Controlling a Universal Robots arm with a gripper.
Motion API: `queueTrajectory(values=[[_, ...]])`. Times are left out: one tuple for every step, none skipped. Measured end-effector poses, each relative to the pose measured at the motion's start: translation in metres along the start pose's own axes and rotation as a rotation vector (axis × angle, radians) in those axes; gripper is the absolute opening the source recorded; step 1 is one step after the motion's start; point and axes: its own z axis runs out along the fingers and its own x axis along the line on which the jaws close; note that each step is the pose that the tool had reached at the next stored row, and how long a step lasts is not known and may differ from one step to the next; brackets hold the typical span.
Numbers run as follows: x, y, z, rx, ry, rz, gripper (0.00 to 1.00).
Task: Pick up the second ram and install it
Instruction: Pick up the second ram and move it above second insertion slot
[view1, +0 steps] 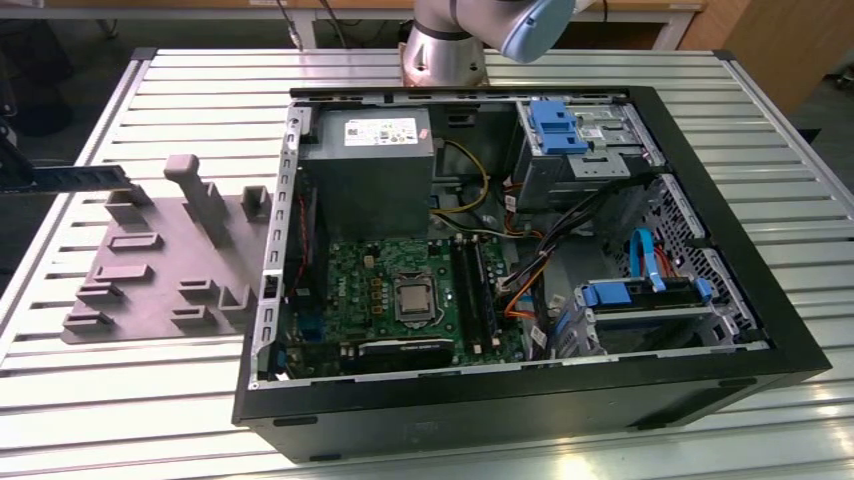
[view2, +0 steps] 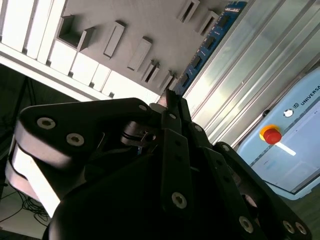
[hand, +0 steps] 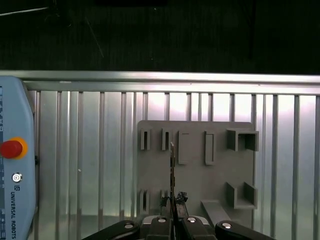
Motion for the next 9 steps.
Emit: queueTrajectory(values=[[0.0, 0.0, -0.0008, 0.0, 0.0, 0.0, 0.14], [0.0, 0.0, -0.0018, 0.0, 0.0, 0.0, 0.14], [0.0, 0.0, -0.0029, -0.0001, 0.0001, 0.0, 0.14], [0.0, -0.0001, -0.0041, -0.0001, 0.0, 0.0, 0.14], [0.0, -0.0001, -0.0053, 0.0, 0.0, 0.0, 0.14], [0.0, -0.0001, -0.0064, -0.0001, 0.0, 0.0, 0.14], [0.0, -0.0001, -0.0073, 0.0, 0.0, 0.0, 0.14], [0.0, -0.0001, -0.0083, 0.0001, 0.0, 0.0, 0.14], [0.0, -0.0001, -0.0094, 0.0, 0.0, 0.0, 0.14]])
